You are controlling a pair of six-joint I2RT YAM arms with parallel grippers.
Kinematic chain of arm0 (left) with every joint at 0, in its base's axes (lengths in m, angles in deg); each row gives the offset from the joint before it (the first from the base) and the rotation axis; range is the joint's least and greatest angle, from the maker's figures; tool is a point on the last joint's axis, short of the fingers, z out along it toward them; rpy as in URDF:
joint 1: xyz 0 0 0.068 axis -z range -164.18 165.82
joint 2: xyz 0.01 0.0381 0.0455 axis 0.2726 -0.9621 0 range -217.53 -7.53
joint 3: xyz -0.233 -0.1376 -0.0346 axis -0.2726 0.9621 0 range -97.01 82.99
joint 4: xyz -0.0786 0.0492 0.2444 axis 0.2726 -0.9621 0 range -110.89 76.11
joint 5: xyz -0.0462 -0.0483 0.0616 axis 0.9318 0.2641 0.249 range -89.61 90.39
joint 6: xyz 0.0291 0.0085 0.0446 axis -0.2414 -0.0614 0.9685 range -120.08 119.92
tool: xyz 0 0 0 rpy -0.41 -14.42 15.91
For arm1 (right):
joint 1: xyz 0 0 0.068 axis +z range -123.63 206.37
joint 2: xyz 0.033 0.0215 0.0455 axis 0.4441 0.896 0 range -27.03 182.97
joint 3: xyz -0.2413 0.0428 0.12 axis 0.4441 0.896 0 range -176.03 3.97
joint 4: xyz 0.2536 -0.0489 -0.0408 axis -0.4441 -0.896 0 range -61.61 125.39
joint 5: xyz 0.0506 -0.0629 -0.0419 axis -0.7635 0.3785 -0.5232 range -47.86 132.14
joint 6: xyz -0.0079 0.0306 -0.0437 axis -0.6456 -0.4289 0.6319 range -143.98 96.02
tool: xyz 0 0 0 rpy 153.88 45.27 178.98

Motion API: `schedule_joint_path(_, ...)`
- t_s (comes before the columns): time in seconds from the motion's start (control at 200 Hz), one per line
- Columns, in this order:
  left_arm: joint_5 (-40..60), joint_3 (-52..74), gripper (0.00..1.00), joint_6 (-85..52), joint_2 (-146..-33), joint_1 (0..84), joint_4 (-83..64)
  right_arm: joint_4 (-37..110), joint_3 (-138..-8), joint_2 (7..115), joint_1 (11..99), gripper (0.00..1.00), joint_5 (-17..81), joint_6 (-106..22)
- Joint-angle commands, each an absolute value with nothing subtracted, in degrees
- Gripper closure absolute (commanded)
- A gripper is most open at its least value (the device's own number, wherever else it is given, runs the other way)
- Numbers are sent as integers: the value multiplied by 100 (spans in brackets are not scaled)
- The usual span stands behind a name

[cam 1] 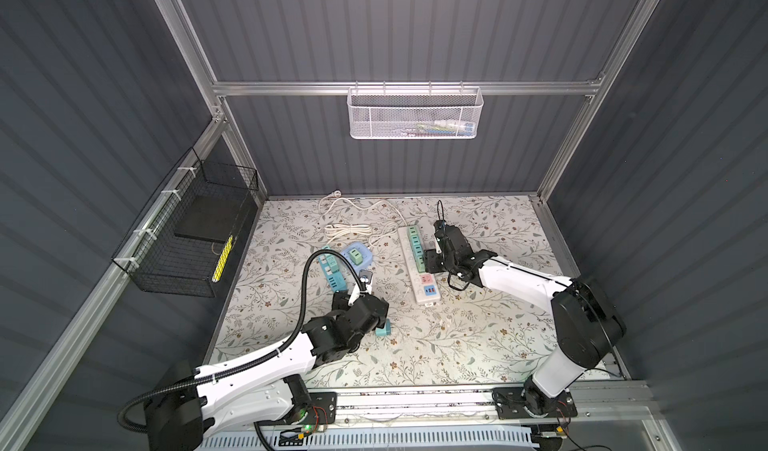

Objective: Insert the plug
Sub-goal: 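Open right gripper and lift it off the plugged green adapter, then lower left gripper over the loose teal adapter near the table edge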

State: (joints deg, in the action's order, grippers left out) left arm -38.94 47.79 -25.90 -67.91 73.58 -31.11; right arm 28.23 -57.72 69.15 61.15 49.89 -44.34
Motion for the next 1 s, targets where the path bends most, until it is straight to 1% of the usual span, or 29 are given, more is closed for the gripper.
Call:
schedule_joint_path(0.0, -3446, 4614, 0, -2949, -6954, 7085, -3313, 2804, -5622, 7017, 6094, 38, 5004, -4420)
schedule_joint_path(0.06, -3200, 4651, 0, -3022, -7033, 6919, -3359, 2819, -5565, 7042, 6099, 38, 5041, -4428)
schedule_joint_path(0.18, -3064, 4703, 0, -3142, -7217, 6788, -3502, 2853, -5461, 6995, 6089, 38, 5073, -4427)
schedule_joint_path(0.385, -3021, 4602, 0, -3418, -7839, 6731, -3708, 2757, -5435, 6596, 6084, 38, 4999, -4402)
schedule_joint_path(0.605, -2926, 4338, 0, -3392, -8615, 6551, -3742, 2765, -5244, 5955, 6090, 36, 4895, -4412)
schedule_joint_path(0.7, -3136, 4099, 6, -3431, -8892, 6544, -4128, 2728, -5141, 5768, 6097, 35, 4942, -4397)
schedule_joint_path(0.79, -3251, 4080, 12, -3415, -8802, 6548, -4478, 2709, -5000, 5578, 6100, 35, 5004, -4389)
schedule_joint_path(0.875, -2823, 4148, 16, -3327, -8423, 6552, -4593, 2709, -4846, 5427, 6093, 34, 5040, -4384)
schedule_joint_path(0.931, -2473, 4176, 15, -3355, -8137, 6590, -4581, 2698, -4766, 5388, 6093, 34, 5075, -4375)
schedule_joint_path(0.996, -2471, 4035, 12, -3513, -8027, 6718, -4780, 2706, -4702, 5367, 6091, 34, 5112, -4375)
